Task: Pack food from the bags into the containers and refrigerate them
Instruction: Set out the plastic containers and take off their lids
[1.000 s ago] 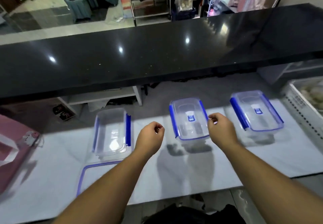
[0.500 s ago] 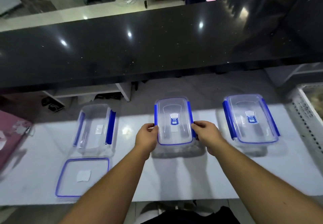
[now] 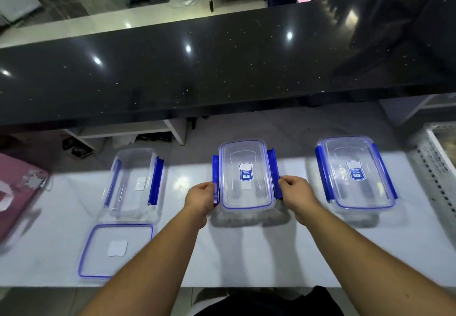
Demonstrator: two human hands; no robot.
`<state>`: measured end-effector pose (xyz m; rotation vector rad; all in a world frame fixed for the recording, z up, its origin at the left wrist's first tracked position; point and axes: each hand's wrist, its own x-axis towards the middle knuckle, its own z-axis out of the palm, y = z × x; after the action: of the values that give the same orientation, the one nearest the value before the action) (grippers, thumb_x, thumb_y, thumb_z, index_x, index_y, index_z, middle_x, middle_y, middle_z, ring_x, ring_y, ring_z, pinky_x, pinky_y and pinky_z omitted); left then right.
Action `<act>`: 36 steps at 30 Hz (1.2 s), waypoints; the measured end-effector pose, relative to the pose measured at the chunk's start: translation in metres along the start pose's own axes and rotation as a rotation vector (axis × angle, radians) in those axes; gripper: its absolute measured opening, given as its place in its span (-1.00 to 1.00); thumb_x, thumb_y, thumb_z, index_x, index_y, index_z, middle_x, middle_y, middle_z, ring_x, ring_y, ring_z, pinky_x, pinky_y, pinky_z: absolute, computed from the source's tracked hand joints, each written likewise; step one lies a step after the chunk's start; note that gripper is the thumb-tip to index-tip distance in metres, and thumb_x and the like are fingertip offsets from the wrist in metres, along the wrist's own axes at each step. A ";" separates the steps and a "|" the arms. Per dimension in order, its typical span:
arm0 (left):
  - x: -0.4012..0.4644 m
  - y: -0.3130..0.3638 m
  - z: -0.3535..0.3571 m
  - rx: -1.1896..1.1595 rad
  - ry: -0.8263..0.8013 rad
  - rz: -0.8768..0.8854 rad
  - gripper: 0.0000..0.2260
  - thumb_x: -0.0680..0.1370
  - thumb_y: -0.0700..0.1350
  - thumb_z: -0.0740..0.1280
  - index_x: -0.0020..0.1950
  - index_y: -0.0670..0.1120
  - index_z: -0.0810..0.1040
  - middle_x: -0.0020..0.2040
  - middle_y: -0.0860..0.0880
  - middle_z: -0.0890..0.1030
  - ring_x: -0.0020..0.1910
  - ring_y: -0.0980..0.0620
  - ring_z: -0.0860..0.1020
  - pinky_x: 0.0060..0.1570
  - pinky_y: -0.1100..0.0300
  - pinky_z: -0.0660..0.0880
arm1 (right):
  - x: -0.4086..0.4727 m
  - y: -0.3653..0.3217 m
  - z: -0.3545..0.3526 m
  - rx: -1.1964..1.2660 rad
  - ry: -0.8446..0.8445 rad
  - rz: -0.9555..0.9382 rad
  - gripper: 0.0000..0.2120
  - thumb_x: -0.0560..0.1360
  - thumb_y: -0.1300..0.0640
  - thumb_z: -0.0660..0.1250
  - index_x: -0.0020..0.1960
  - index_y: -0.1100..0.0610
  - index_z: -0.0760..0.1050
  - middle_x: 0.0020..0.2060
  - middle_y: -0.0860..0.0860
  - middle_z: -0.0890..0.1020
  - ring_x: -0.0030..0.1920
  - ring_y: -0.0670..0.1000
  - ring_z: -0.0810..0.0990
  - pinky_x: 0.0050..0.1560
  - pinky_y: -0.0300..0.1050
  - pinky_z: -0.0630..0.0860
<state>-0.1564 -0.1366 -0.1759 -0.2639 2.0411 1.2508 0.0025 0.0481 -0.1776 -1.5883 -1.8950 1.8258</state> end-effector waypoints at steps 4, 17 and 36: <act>-0.018 0.016 -0.001 0.230 0.102 0.208 -0.73 0.68 -0.09 0.30 0.37 -0.06 0.62 0.13 0.09 0.62 0.03 0.05 0.58 0.06 0.19 0.48 | -0.011 -0.009 -0.004 -0.115 0.106 -0.128 -0.71 0.65 0.12 0.27 0.33 0.10 0.59 0.18 -0.01 0.66 0.15 0.07 0.62 0.26 -0.06 0.51; -0.047 0.021 0.010 0.157 0.079 0.284 -0.77 0.59 -0.24 0.36 0.16 0.00 0.70 0.02 0.09 0.69 -0.22 0.05 0.62 -0.36 0.26 0.47 | -0.031 -0.019 0.002 0.069 -0.001 -0.209 -0.85 0.57 0.14 0.35 0.09 0.00 0.67 -0.07 -0.05 0.75 -0.07 0.04 0.71 0.01 0.01 0.62; -0.097 -0.041 -0.061 -0.361 -0.197 0.093 -0.85 0.69 -0.10 0.33 0.17 -0.14 0.61 0.18 -0.10 0.67 0.14 -0.11 0.69 0.30 0.02 0.58 | -0.143 0.012 0.014 0.369 -0.310 -0.256 -0.75 0.53 0.43 0.39 0.04 0.14 0.72 -0.09 0.04 0.76 -0.10 0.03 0.65 0.01 -0.09 0.61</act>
<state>-0.0944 -0.2273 -0.1236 -0.2046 1.6710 1.6347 0.0668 -0.0611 -0.1098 -0.9494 -1.6348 2.2332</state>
